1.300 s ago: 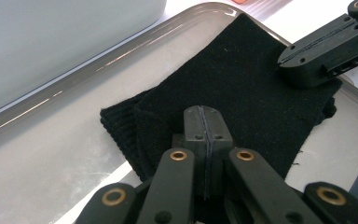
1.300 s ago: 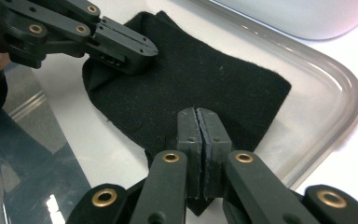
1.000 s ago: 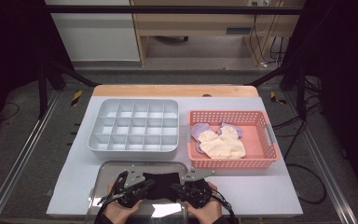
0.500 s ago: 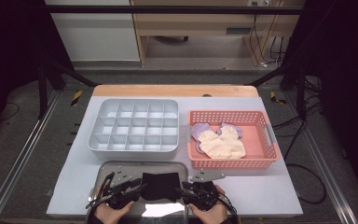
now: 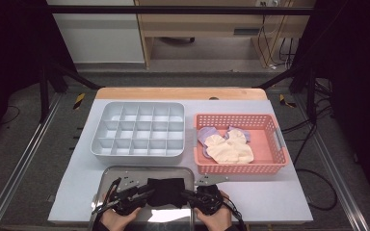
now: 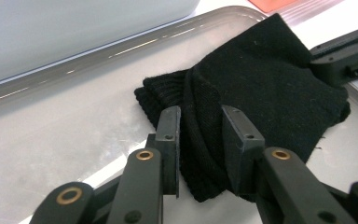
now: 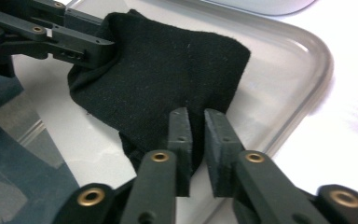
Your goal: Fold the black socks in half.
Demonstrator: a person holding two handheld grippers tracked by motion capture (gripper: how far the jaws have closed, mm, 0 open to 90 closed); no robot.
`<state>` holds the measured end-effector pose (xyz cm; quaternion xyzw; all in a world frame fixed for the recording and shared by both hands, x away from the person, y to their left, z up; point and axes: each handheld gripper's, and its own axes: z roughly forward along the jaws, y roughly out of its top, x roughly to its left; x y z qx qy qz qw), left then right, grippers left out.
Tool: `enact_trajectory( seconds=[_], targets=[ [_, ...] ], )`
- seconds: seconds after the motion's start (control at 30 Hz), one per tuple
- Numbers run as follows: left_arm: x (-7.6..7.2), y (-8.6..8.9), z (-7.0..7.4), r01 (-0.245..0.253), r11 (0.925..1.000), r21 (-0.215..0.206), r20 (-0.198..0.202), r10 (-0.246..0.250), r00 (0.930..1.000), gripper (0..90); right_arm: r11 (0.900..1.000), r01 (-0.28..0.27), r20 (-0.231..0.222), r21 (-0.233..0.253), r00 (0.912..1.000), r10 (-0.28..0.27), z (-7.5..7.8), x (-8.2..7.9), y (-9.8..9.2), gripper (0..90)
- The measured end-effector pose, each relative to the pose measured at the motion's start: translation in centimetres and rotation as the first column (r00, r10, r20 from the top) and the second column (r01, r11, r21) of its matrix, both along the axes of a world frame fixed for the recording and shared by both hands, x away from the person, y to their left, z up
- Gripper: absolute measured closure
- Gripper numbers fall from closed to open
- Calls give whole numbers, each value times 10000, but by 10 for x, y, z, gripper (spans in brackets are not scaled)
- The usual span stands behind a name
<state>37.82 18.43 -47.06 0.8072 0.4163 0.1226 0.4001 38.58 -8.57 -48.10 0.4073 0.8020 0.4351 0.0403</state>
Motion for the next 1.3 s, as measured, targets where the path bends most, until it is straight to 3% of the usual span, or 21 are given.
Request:
enact_trajectory(
  seconds=[0.1,0.23,0.33,0.4,0.53,0.73,0.9,1.07,1.3],
  targets=[
    [-2,-3,0,124,9999,-103,69,-124,9999,685,9991,280,253,-303,9993,-272,5,5,-5,880],
    [-2,-7,2,119,9999,37,228,-120,9997,674,9983,469,343,-350,9984,-457,7,9,-8,873],
    [-2,-5,9,17,10000,29,438,-18,9990,644,9981,508,567,-358,9972,-487,11,6,-10,844],
    [-2,-7,17,-17,9999,115,806,8,9967,633,9981,531,717,-301,9961,-508,16,5,-12,816],
    [0,-23,27,363,9990,269,1031,-389,9939,645,9982,582,839,-119,9948,-570,21,3,-16,765],
    [4,-55,17,1038,9927,610,596,-1074,9924,788,9983,589,489,45,9971,-591,16,3,-15,701],
    [11,-62,7,1028,9919,746,218,-1047,9943,883,9982,600,359,-55,9976,-598,10,6,-12,695],
    [9,-62,3,1006,9927,670,162,-1019,9947,891,9986,475,166,-224,9987,-472,4,7,-8,715],
    [9,-62,0,1003,9930,618,166,-1015,9947,891,9988,490,-70,-83,9988,-491,1,8,-6,855]
  ],
)
